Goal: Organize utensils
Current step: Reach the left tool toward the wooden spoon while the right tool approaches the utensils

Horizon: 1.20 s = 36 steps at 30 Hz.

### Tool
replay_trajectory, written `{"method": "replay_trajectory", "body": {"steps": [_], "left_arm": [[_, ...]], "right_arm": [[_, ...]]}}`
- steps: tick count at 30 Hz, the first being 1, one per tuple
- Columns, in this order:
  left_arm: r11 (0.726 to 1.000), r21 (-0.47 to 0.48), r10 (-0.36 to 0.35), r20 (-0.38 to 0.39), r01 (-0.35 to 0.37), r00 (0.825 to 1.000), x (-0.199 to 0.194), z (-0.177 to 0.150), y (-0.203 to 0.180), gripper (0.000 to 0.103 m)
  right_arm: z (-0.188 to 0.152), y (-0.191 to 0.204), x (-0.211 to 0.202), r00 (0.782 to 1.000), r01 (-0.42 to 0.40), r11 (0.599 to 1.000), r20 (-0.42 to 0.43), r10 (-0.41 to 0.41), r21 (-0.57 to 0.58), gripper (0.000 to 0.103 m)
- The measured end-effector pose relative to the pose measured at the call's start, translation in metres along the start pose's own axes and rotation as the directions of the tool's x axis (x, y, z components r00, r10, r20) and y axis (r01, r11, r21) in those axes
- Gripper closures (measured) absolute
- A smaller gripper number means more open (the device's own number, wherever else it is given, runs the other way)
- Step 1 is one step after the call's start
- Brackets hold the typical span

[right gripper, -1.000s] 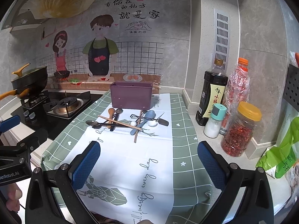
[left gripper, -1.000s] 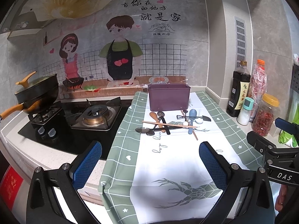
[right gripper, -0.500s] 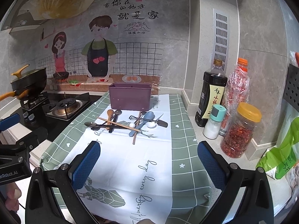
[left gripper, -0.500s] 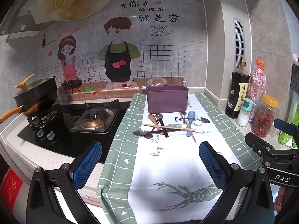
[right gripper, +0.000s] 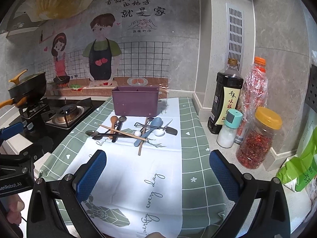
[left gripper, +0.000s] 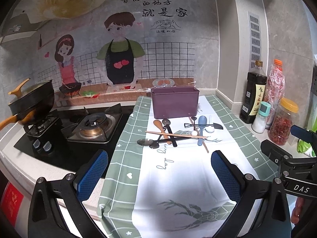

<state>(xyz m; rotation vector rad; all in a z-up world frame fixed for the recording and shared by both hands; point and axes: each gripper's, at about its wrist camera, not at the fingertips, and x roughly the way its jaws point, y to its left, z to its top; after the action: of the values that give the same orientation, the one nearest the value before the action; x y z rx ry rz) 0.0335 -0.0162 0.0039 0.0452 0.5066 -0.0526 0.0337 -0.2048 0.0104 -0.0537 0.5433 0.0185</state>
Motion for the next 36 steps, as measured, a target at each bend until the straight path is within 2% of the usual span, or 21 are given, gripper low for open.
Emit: {"method": "replay_trajectory", "body": {"steps": [7,14,20,26,27,29,31,32,36], "left_arm": [[0.998,0.042,-0.046,0.006,0.046,0.999,0.040,0.030,0.002,0.000],[0.993,0.093,-0.076,-0.024,0.078,0.997,0.106,0.069,0.009,0.000],[0.994,0.005,-0.107,-0.054,0.107,0.993,0.160,0.105,0.043,0.000],[0.990,-0.065,-0.129,-0.069,0.125,0.989,0.223,0.141,0.071,0.000],[0.989,-0.068,-0.135,-0.073,0.130,0.988,0.229,0.144,0.072,0.000],[0.983,-0.070,-0.177,-0.098,0.170,0.979,0.248,0.148,0.074,0.000],[0.978,-0.054,-0.205,-0.107,0.200,0.973,0.260,0.147,0.074,0.000],[0.977,-0.040,-0.213,-0.110,0.210,0.971,0.265,0.145,0.073,0.000],[0.973,-0.010,-0.231,-0.152,0.233,0.961,0.283,0.137,0.068,0.001]], "right_arm": [[0.021,-0.005,0.030,1.000,0.003,1.000,-0.020,-0.003,-0.019,0.000],[0.060,-0.014,0.084,1.000,-0.001,1.000,-0.023,0.000,-0.014,0.000],[0.083,-0.017,0.156,0.993,0.000,0.999,-0.117,-0.004,-0.035,0.000],[0.096,-0.008,0.235,0.975,-0.035,0.999,-0.218,0.030,-0.017,0.000],[0.098,-0.002,0.249,0.973,-0.046,0.999,-0.229,0.040,-0.022,0.004],[0.100,0.011,0.276,0.965,-0.053,0.998,-0.258,0.040,-0.041,0.024],[0.100,0.025,0.302,0.949,-0.063,0.996,-0.313,0.041,-0.063,0.053],[0.099,0.028,0.308,0.941,-0.076,0.995,-0.333,0.051,-0.063,0.056],[0.081,0.039,0.309,0.906,-0.143,0.990,-0.401,0.136,0.013,0.056]]}}
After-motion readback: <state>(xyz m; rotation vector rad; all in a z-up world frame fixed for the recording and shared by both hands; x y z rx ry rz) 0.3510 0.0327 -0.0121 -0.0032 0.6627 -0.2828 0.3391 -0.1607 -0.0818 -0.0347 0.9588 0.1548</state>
